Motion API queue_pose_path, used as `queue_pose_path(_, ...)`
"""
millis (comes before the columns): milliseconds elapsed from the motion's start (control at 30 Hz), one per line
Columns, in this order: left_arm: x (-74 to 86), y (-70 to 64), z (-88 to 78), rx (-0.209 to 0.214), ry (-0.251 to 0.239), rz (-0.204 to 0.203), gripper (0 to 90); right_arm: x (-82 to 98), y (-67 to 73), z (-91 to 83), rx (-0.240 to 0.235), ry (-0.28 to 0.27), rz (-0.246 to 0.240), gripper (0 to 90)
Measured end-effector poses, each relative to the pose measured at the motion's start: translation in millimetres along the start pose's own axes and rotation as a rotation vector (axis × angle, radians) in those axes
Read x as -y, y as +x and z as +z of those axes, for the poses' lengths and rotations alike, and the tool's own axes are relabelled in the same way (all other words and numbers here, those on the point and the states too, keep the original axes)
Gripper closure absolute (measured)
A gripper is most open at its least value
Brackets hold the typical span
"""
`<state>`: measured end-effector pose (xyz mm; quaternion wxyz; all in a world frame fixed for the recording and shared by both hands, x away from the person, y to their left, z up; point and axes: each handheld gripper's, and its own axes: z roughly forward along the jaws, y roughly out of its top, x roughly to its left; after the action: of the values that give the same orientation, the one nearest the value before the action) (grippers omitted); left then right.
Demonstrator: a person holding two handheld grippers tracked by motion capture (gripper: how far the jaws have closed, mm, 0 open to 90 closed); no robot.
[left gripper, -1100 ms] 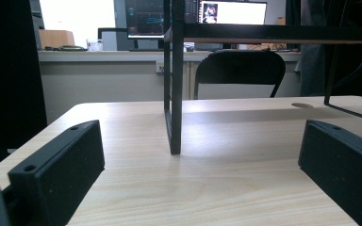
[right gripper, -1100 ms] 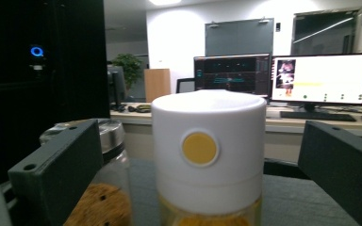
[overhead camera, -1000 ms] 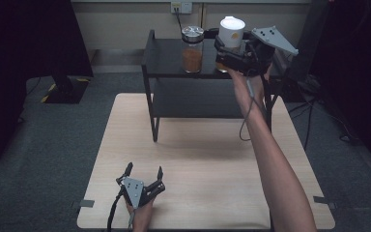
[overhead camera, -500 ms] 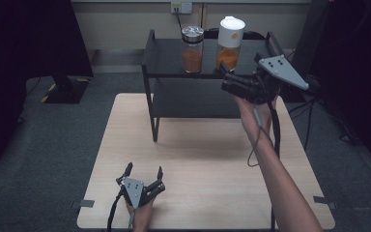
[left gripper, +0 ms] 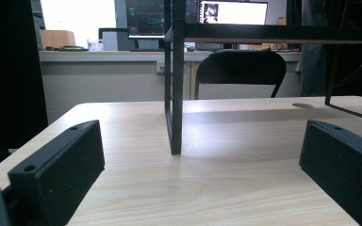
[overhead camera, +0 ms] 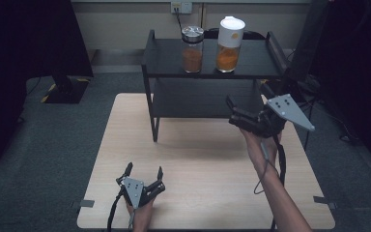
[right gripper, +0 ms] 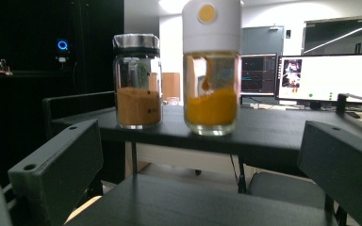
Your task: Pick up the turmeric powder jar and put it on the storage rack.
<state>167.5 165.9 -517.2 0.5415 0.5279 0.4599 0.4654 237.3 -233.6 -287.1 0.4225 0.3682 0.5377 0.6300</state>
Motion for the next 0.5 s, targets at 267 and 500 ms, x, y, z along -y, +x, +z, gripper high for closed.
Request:
queue_pose_path(267,0.0,0.0,0.0,0.000,0.000,0.000,0.1,39.4,-1.1,-33.0,0.012,-0.001,0.041,0.0)
queue_pose_path(500,0.0,0.0,0.0,0.000,0.000,0.001,0.1,74.4,4.4,-55.6,0.032,0.012,0.104,0.0)
